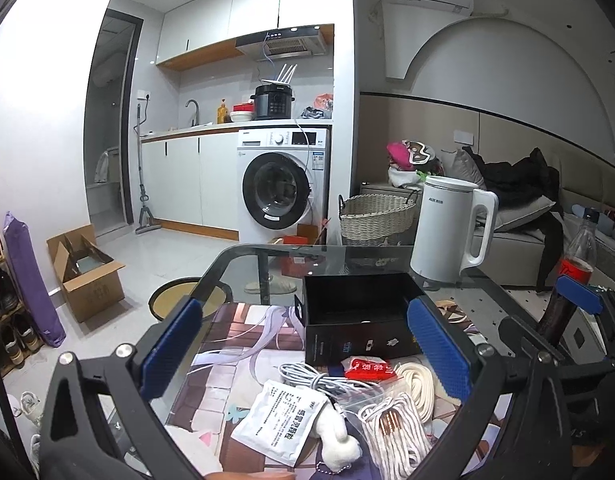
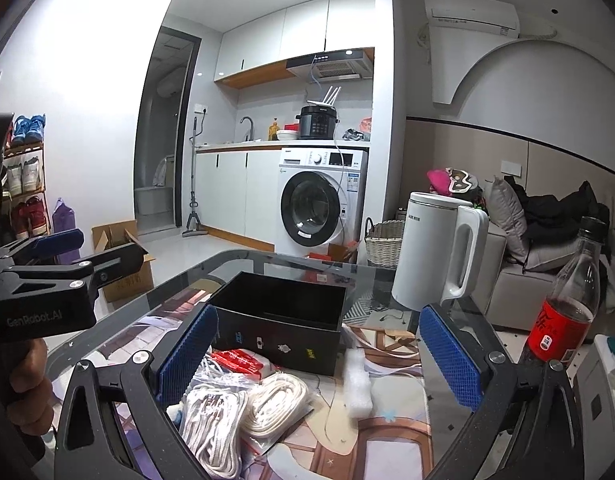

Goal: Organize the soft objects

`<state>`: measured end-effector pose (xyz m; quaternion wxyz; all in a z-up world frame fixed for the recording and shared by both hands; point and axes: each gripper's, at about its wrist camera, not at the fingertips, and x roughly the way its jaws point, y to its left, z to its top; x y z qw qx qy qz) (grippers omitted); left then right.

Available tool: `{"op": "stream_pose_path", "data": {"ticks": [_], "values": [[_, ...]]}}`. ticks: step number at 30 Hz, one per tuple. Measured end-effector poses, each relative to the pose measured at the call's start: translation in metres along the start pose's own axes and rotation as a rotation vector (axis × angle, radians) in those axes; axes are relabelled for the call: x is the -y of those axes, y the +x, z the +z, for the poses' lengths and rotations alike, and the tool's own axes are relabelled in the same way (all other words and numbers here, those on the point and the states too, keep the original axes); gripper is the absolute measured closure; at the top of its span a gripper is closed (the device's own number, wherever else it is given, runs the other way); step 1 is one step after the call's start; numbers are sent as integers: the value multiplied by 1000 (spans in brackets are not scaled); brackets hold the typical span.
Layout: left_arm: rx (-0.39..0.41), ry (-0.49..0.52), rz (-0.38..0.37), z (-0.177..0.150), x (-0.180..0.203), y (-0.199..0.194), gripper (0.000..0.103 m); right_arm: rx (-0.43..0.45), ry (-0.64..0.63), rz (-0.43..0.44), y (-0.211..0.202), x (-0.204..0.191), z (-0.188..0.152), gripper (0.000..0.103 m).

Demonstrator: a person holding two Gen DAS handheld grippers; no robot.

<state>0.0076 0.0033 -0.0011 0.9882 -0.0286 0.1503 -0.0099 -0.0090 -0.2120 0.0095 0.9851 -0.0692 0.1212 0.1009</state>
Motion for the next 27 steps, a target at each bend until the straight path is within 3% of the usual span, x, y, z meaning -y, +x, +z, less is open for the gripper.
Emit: {"op": "stream_pose_path", "data": {"ticks": [27], "values": [[50, 31, -2, 3, 2, -10, 0, 0, -7, 26, 3, -3, -1, 1]]}}
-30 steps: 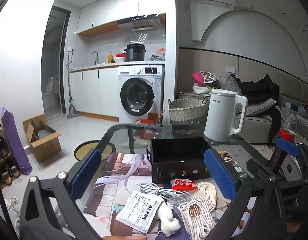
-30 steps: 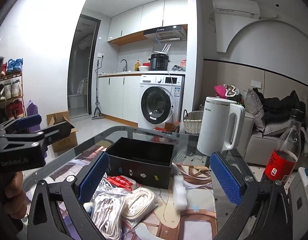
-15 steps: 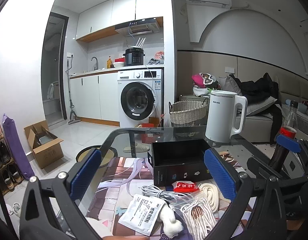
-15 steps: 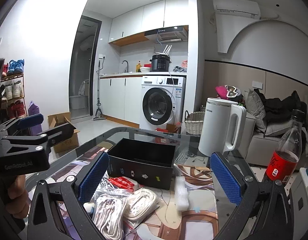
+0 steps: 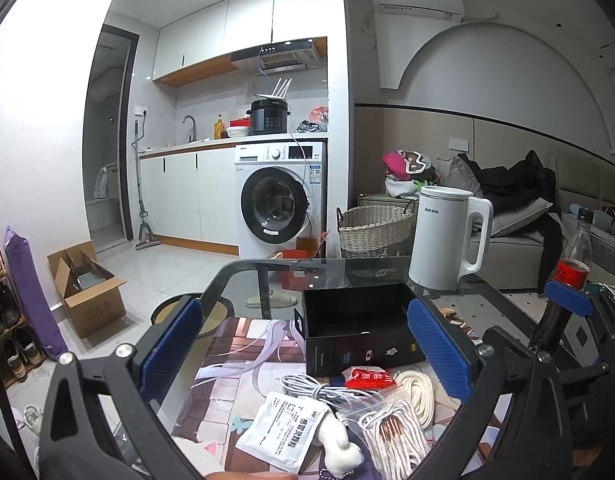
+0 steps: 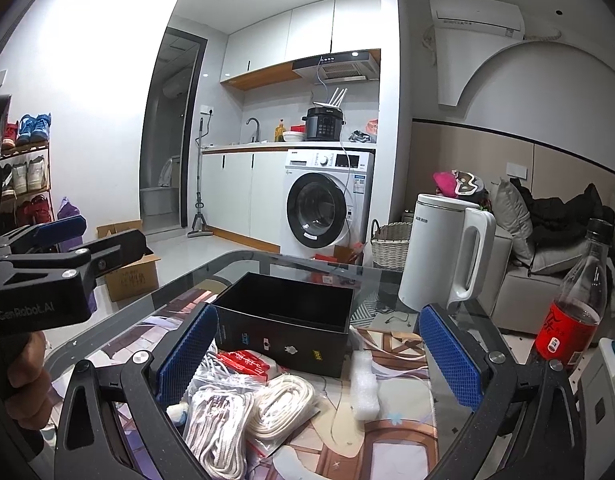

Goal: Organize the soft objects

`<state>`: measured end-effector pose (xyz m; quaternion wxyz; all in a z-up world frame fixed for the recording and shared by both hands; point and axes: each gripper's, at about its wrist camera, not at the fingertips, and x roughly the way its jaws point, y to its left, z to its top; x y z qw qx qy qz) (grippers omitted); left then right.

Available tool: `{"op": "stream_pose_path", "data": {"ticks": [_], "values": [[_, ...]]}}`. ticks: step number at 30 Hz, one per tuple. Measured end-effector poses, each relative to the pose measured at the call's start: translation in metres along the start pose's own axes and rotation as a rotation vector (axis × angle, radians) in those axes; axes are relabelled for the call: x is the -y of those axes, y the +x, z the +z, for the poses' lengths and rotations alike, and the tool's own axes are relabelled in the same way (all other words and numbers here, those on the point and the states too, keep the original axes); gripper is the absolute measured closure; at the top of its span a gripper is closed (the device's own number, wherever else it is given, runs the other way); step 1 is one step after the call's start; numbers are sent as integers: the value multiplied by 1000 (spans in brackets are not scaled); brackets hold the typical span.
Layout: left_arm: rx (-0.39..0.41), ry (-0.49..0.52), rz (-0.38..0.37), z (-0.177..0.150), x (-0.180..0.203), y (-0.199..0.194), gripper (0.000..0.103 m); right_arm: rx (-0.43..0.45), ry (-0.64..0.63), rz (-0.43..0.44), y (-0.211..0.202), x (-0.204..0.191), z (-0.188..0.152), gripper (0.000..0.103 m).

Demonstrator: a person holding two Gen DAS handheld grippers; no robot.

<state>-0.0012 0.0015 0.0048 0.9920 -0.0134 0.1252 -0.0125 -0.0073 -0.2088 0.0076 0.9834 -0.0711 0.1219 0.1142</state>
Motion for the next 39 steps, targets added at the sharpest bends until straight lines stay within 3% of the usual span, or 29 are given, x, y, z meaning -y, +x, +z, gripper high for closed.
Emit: {"op": "stream_pose_path", "data": {"ticks": [12, 26, 34, 37, 39], "values": [[27, -8, 35, 7, -8, -2, 0, -8, 66, 25, 1, 7, 8, 1], [-19, -11, 60, 7, -9, 8, 0, -55, 96, 55, 9, 12, 6, 1], [-31, 13, 9, 13, -11, 10, 0, -67, 90, 100, 12, 8, 8, 1], [-72, 40, 6, 18, -11, 16, 0, -164, 104, 165, 25, 6, 12, 1], [-147, 6, 9, 23, -20, 25, 0, -249, 160, 183, 38, 9, 11, 1]]}}
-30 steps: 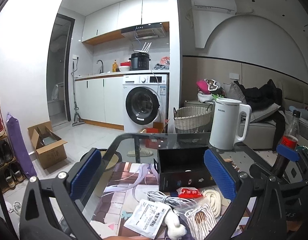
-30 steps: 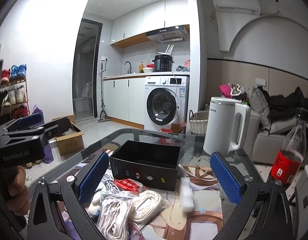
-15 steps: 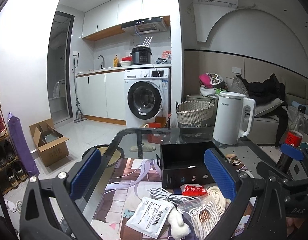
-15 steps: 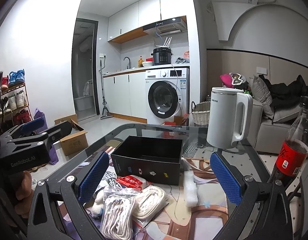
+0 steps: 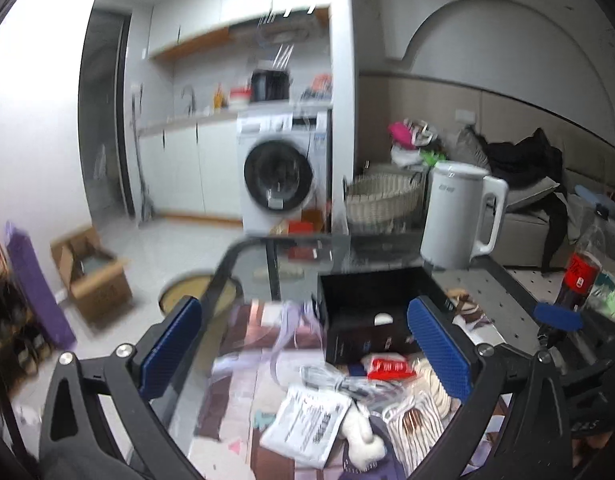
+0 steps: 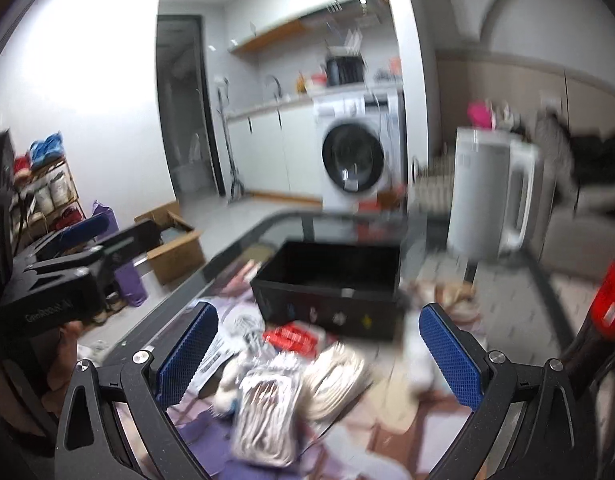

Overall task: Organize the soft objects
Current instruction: 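Lower the right tool onto the bag of white cords while the left tool reaches the white sachet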

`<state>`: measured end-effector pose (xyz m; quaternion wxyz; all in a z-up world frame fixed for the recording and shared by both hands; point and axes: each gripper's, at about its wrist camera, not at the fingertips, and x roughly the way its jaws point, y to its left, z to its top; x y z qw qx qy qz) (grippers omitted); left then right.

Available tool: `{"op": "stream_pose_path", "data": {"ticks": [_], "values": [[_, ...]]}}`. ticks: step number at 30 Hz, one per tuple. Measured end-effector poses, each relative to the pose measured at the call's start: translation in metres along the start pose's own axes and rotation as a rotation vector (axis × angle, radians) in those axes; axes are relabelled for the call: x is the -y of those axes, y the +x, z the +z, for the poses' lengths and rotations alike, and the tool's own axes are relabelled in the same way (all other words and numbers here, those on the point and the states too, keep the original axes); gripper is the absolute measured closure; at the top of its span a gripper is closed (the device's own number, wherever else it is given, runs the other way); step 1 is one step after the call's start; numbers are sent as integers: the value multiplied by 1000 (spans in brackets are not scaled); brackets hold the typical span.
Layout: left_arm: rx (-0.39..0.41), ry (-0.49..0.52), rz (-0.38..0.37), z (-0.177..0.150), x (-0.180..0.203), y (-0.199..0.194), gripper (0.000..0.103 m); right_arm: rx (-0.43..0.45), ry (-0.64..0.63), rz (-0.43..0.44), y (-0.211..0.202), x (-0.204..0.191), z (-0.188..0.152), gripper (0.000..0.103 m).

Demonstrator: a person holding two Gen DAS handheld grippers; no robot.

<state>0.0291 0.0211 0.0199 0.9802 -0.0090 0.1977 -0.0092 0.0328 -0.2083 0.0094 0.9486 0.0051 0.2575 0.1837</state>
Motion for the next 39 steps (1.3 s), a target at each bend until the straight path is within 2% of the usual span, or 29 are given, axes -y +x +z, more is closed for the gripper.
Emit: {"op": "stream_pose_path", "data": {"ticks": [1, 4, 5, 7, 11, 14, 16, 18, 22, 26, 30, 36, 37, 38, 39], "values": [[-30, -13, -7, 1, -4, 4, 0, -36, 23, 4, 5, 3, 0, 1], [-211, -28, -38, 0, -16, 33, 0, -117, 41, 24, 19, 7, -1, 1], [-275, -33, -23, -4, -22, 46, 2, -133, 24, 23, 23, 5, -2, 1], [-316, -46, -9, -11, -28, 58, 2, -166, -10, 26, 31, -1, -5, 1], [-475, 5, 20, -30, -25, 88, 2, -274, -31, 68, 50, -12, -20, 9], [-550, 14, -41, -50, -19, 91, 2, -370, -17, 115, 67, -16, -36, 9], [-590, 45, -44, -59, -15, 97, 2, -398, -29, 120, 73, -19, -45, 11], [-602, 28, -19, -68, -22, 98, 2, -421, -43, 124, 78, -21, -51, 13], [-665, 9, -87, -80, -29, 107, 2, -442, -34, 129, 85, -19, -58, 13], [-699, 57, -135, -92, -23, 110, 2, -485, -52, 153, 88, -23, -62, 13], [-689, 125, -103, -97, -17, 114, 2, -499, -69, 153, 91, -31, -65, 13], [-725, 84, -86, -103, -20, 128, 2, -516, -127, 152, 103, -41, -71, 13], [-721, 72, -90, -102, -21, 127, 2, -515, -143, 150, 104, -42, -71, 14], [-719, 70, -91, -102, -21, 128, 5, -512, -165, 141, 105, -43, -72, 20], [-717, 72, -90, -102, -21, 129, 12, -512, -179, 134, 105, -44, -72, 28]]}}
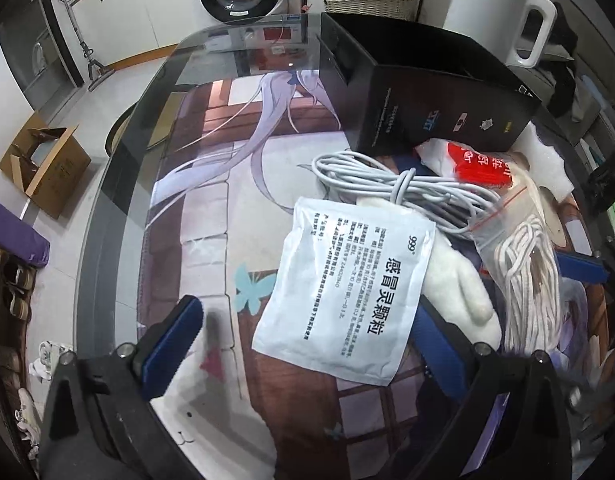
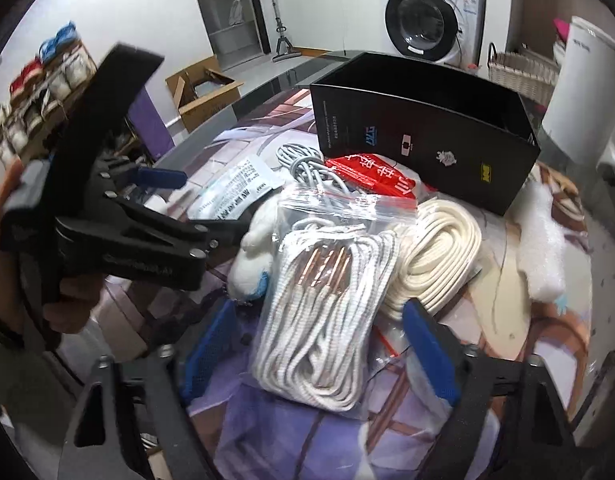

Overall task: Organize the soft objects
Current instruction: 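Lower the right tool onto the bag of white cords while the left tool reaches the white sachet, then grasp the white sachet with the left tool while the right tool lifts the cord bag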

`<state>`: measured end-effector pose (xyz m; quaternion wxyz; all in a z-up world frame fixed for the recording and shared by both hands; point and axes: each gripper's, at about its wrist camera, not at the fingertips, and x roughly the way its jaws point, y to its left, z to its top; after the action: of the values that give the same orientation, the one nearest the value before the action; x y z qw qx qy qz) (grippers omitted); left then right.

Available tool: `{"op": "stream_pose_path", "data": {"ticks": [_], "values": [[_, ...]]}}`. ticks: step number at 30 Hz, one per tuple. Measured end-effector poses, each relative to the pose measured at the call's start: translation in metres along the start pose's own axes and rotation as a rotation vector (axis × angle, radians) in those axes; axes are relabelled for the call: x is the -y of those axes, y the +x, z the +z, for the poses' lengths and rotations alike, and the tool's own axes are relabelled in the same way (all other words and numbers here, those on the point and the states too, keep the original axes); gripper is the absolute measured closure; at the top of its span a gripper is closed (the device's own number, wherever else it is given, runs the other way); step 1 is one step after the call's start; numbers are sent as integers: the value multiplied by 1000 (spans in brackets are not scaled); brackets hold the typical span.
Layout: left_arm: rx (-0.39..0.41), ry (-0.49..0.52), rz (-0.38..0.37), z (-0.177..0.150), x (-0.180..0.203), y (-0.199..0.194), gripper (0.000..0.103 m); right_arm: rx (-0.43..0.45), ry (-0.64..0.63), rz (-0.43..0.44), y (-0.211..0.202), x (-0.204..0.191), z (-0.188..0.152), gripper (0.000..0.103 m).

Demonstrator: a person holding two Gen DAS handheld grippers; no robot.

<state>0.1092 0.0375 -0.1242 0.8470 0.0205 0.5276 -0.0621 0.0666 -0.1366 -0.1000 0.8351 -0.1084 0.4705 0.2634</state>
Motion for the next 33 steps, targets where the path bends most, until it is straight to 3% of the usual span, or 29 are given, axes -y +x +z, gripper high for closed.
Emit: {"op": "stream_pose_path", "data": {"ticks": [3, 9, 14, 17, 19, 21, 25, 30, 32, 33], "values": [[-25, 9, -34, 1, 2, 2, 31, -7, -34, -9, 3, -1, -1, 41], [-32, 37, -35, -2, 10, -4, 57, -12, -81, -9, 3, -4, -5, 59], [-15, 28, -85, -2, 11, -16, 75, 5, -108, -20, -6, -2, -7, 67], [-16, 22, -105, -3, 12, -19, 75, 18, -82, -22, -14, 9, -8, 68], [-24, 32, -92, -4, 13, -17, 69, 23, -75, -30, -18, 15, -9, 68], [-13, 32, -75, -4, 11, -16, 43, 19, -67, -32, -19, 21, -12, 68], [-23, 38, -38, -2, 9, -10, 43, 8, -64, -29, -19, 23, -15, 67], [-33, 40, -26, 1, 5, -1, 32, 3, -77, -21, -15, 16, -14, 67], [-32, 48, -21, 2, 5, 2, 37, 3, -83, -27, -14, 14, -14, 67], [-37, 49, -27, 2, 6, 2, 50, 4, -86, -28, -14, 13, -14, 67]]}}
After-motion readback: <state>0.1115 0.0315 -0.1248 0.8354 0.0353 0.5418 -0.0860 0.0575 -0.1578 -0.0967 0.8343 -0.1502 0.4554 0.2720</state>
